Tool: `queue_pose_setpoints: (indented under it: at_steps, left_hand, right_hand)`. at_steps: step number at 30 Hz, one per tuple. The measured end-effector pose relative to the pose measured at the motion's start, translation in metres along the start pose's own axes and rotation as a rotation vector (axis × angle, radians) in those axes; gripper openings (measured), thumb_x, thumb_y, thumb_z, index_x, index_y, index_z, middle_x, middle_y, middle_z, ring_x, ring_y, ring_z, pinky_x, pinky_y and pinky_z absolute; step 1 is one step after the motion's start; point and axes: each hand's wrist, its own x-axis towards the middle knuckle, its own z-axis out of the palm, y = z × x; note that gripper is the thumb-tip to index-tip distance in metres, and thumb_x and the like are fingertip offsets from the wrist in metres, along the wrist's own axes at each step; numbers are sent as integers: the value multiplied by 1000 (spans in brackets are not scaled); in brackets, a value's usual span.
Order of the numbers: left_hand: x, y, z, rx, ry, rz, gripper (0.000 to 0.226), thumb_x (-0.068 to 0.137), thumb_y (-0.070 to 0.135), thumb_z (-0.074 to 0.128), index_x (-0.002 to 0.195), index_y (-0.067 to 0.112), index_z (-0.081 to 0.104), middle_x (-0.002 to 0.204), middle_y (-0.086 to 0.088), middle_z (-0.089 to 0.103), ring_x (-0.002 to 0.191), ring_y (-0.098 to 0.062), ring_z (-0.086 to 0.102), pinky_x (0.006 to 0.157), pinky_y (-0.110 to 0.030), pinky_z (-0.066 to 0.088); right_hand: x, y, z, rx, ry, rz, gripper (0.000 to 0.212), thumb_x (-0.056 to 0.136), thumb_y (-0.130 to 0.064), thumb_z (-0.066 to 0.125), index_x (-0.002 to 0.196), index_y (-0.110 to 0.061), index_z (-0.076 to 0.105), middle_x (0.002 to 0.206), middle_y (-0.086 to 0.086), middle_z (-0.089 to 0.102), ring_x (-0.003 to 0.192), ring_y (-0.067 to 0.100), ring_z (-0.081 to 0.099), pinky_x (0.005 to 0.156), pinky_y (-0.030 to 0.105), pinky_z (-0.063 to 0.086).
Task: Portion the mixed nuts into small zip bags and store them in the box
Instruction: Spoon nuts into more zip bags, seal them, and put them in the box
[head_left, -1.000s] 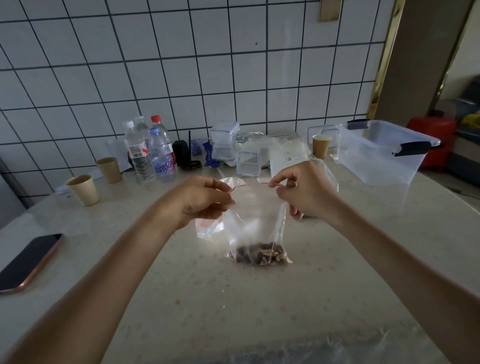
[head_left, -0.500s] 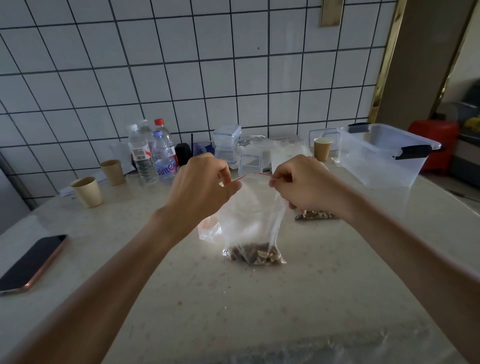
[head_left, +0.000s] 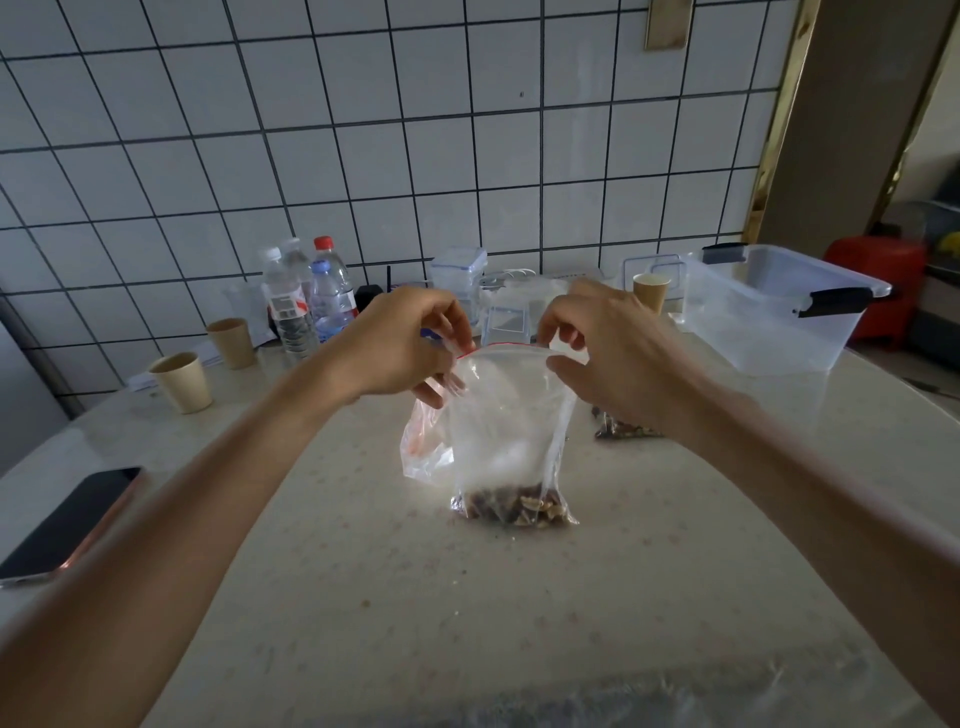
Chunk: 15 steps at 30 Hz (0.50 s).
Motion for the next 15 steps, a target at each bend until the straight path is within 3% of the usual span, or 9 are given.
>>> queue_pose_setpoints:
  at_steps: [3,5,7,10,12,15]
  left_hand:
    - [3,-3,2,95,-31,57,36,96,-11,56,88,18,75,108,3,73,78,-15,78,57,-26,62]
    - [3,-5,4,128,-42,110,42,98,-10,54,84,22,77,98,11,75,78,-10,78,57,-25,62]
    - [2,-6,5,151,-75,154,44,99,-10,53,86,24,78,88,14,77,80,-7,78,59,-26,62]
    - [-1,-5,3,203,-174,175,40,102,-2,53,95,27,79,96,11,79,83,-5,75,64,-19,59]
    - [-2,-6,0,288,-235,184,30,101,8,58,102,31,78,99,15,76,85,0,72,66,-10,52]
    - [-4,-6,-1,462,-269,247,22,91,22,74,106,37,73,96,28,67,87,9,65,68,-6,44]
  right_hand:
    - [-2,-11,5,185,-22,-185,16,90,-15,79,104,-11,72,93,-8,65,80,-1,61,75,11,50]
    - [-2,-15,13,247,-219,-142,33,89,-29,82,116,-15,70,100,-9,70,87,1,66,80,14,53]
    - [-1,-15,23,107,-358,-85,39,91,-37,78,124,-22,66,107,-12,69,94,5,65,81,20,50]
    - [1,-12,29,10,-325,-93,14,99,-29,67,111,-24,74,98,-13,70,91,9,66,76,23,43]
    - [2,-11,28,58,-337,-93,12,102,-24,62,105,-23,74,100,-10,71,89,9,65,77,25,47]
    - [4,-13,24,114,-365,-114,11,105,-20,56,100,-26,64,96,-10,69,84,10,65,70,22,46]
